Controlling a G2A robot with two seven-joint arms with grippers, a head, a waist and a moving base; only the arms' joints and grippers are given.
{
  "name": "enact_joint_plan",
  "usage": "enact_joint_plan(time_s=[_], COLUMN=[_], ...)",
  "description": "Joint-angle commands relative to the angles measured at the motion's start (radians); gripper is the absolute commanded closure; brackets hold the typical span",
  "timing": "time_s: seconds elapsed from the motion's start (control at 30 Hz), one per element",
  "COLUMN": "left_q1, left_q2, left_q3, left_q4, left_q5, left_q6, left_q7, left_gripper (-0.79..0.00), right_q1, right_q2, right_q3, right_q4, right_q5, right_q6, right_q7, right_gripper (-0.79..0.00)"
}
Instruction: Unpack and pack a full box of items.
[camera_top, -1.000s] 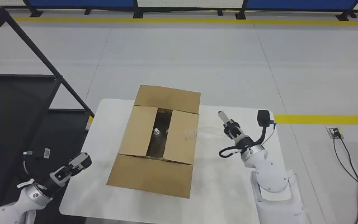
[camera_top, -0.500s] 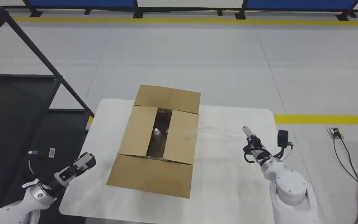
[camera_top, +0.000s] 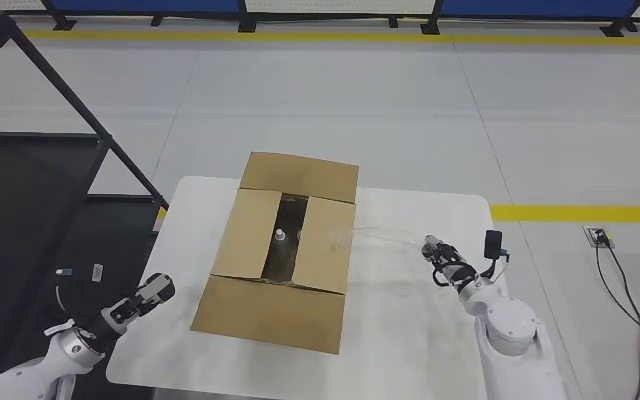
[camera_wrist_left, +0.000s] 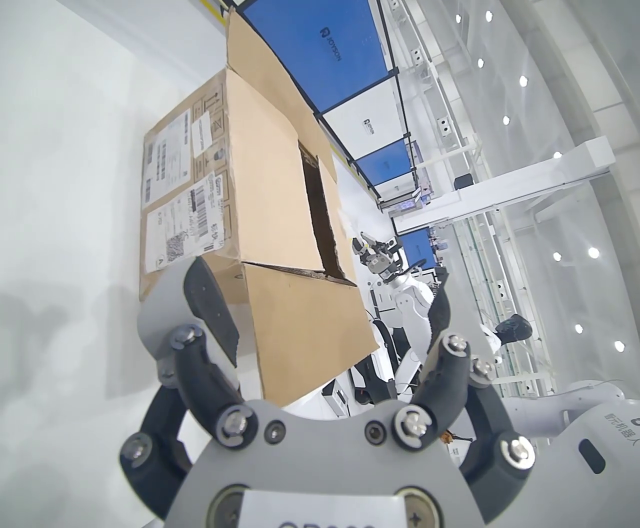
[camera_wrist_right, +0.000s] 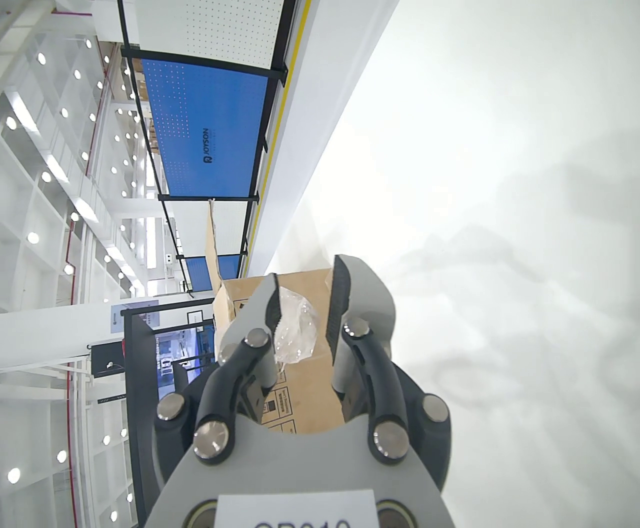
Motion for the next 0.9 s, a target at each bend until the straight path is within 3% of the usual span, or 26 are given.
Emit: enact_joint_plan(time_s=[0.0,0.87], left_q1=[0.0,0.009], left_q2=[0.0,0.003], left_q3=[0.003,0.022], left_q4=[-0.002,-0.025], left_q5=[0.005,0.026], left_q6=[0.001,0.006], left_q7=[0.003,0.024], left_gripper=[-0.785,-0.785], right_q1=[-0.006,-0.073], right_q2=[0.003,0.039], right_q3=[0.002,0.009], right_q4=[0.0,-0.031], right_q5=[0.017,0.095], right_q6=[-0.019,-0.102], right_q7=[0.007,-0.039], right_gripper=[0.0,0.0])
